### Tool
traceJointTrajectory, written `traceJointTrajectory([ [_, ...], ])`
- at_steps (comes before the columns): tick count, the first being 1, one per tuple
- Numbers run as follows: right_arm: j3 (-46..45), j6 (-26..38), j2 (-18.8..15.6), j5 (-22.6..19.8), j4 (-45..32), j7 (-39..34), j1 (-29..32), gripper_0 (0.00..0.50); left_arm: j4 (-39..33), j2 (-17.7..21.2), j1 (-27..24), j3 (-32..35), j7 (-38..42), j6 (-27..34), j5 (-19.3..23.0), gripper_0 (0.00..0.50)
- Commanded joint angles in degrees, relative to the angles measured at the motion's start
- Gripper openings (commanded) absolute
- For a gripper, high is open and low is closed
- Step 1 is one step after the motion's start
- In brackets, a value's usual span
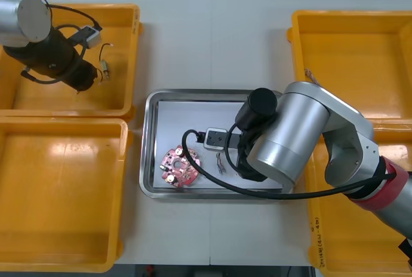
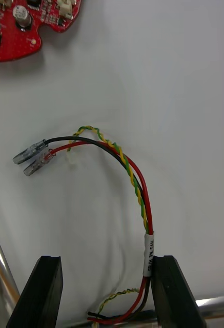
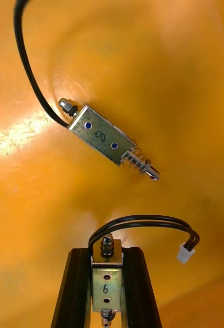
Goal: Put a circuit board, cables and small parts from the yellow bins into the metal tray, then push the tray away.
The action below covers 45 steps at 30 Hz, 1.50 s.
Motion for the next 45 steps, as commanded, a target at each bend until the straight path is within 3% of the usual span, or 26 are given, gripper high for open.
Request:
traceJointTrajectory([
  [1,0.83,3.85,1.81,2.19,-4.47,0.12,0.42,0.5,-7.1,1.89,-2.78,1.98,6.3,4.42,-0.81,0.002],
  [14,0.83,7.8,2.43,1.4,-7.46,-0.06,0.42,0.5,-21.33,-1.28,-2.69,1.98,19.57,16.11,-2.56,0.003],
  [27,0.83,7.8,2.43,1.05,-7.46,-0.06,0.42,0.5,-28.98,-4.79,-2.69,1.98,29.68,20.94,-2.39,0.002],
  [29,0.83,7.89,2.43,0.87,-7.55,-0.15,0.42,0.19,-29.6,-5.23,-2.78,1.89,30.73,21.47,-2.3,0.003],
  [30,0.83,7.98,2.52,0.78,-7.46,-0.32,0.42,0.0,-30.39,-5.59,-2.78,1.89,31.96,21.91,-2.12,0.005],
  [45,0.83,8.06,2.43,-0.45,-7.55,-0.24,0.42,0.0,-35.4,-6.46,-2.69,-1.27,40.58,22.96,-1.25,0.004],
])
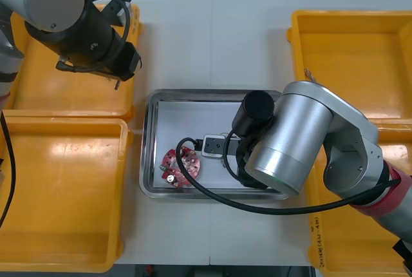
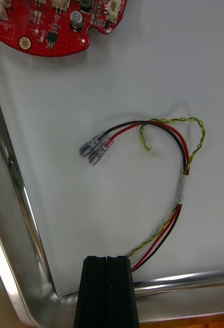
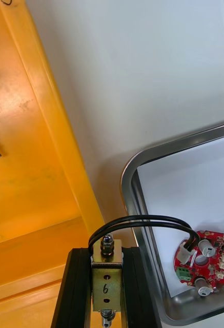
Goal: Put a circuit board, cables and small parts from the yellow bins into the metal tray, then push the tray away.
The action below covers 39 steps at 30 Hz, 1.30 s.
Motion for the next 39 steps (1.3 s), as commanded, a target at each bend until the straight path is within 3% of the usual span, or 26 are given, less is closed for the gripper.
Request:
traceJointTrajectory([
  [1,0.82,0.49,1.36,-0.54,-2.21,-0.22,0.36,0.0,-2.17,-0.66,-2.65,-0.86,2.12,0.57,0.5,0.003],
  [14,0.12,1.72,1.72,0.34,-3.35,-0.66,0.36,0.0,-2.17,-0.66,-2.65,-0.86,2.21,0.57,0.41,0.005],
  [18,-3.4,6.16,3.65,0.34,-4.14,-0.4,0.19,0.0,-2.17,-0.66,-2.65,-0.86,2.39,0.48,0.5,0.004],
  [22,-7.79,6.16,5.14,-0.18,-5.55,-0.22,-0.07,0.011,-2.17,-0.66,-2.65,-0.86,2.3,0.48,0.59,0.006],
  [23,-8.84,6.16,5.23,-0.1,-5.9,-0.31,-0.07,0.28,-2.17,-0.66,-2.65,-0.86,2.3,0.57,0.59,0.004],
  [24,-9.64,6.16,5.32,-0.1,-6.16,-0.49,-0.07,0.433,-2.17,-0.66,-2.65,-0.86,2.39,0.48,0.59,0.004],
  [25,-9.99,6.16,5.23,-0.1,-6.16,-0.49,-0.07,0.477,-2.25,-0.66,-2.65,-0.86,2.39,0.48,0.68,0.004],
  [26,-10.43,6.16,5.23,-0.1,-6.16,-0.22,-0.07,0.5,-2.17,-0.66,-2.65,-0.86,2.39,0.57,0.68,0.006],
  [39,-14.91,6.16,4.53,1.84,-9.76,0.13,-0.07,0.5,-3.4,-0.66,-2.65,-0.95,4.06,0.48,2.43,0.004],
])
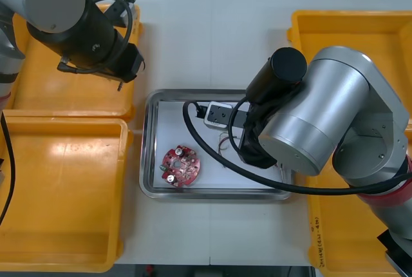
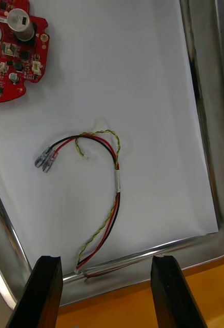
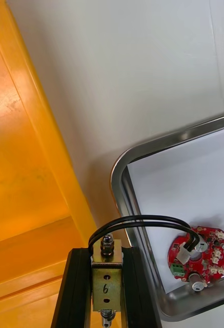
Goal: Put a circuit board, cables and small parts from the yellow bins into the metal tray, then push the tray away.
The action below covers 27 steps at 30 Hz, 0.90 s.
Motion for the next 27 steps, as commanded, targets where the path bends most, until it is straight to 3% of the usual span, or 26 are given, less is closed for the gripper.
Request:
traceJointTrajectory([
  [1,-5.68,0.23,0.3,0.03,-5.01,0.22,-0.08,0.5,-2.69,-0.66,-2.65,-0.57,4.15,0.55,1.0,0.004],
  [7,-12.8,0.23,-0.58,-1.47,-6.77,0.04,-0.16,0.5,-2.69,-0.66,-2.65,-0.57,4.32,0.46,1.18,0.002],
  [15,-23.78,0.23,-4.19,-2.26,-6.77,-0.57,-0.08,0.5,-2.78,-0.74,-2.74,-0.66,4.94,0.46,1.79,0.004],
  [27,-37.32,0.23,-6.82,-3.93,-0.09,-1.71,-0.16,0.5,-4.28,-1.8,-2.65,-2.68,8.37,0.46,1.53,0.003],
])
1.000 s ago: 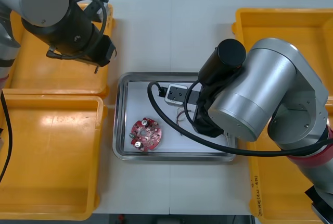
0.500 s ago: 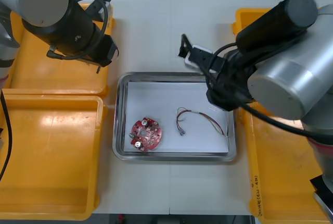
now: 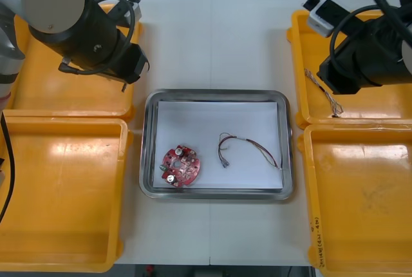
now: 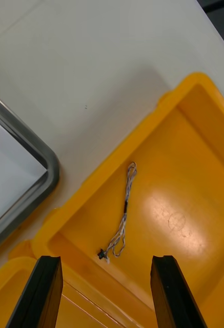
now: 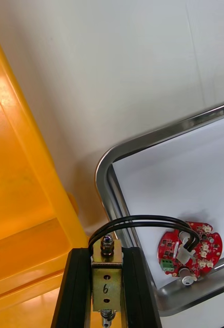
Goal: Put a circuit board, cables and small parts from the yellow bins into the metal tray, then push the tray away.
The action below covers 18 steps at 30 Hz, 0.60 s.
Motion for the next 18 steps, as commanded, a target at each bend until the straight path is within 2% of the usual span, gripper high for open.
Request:
traceJointTrajectory([
  [1,-5.8,0.19,-2.0,-0.78,2.64,-1.66,-0.34,0.5,-3.34,-1.93,-2.74,-3.27,9.32,0.45,-0.9,0.003],
  [12,-11.6,0.19,-4.11,-0.52,12.57,-1.66,-3.77,0.5,-4.21,-4.04,-2.21,-13.2,18.9,-2.63,-5.47,0.004],
  [18,-11.6,0.19,-4.2,0.27,20.65,-1.05,-8.16,0.5,-3.6,-4.39,0.07,-17.51,20.13,-6.93,-8.2,0.004],
])
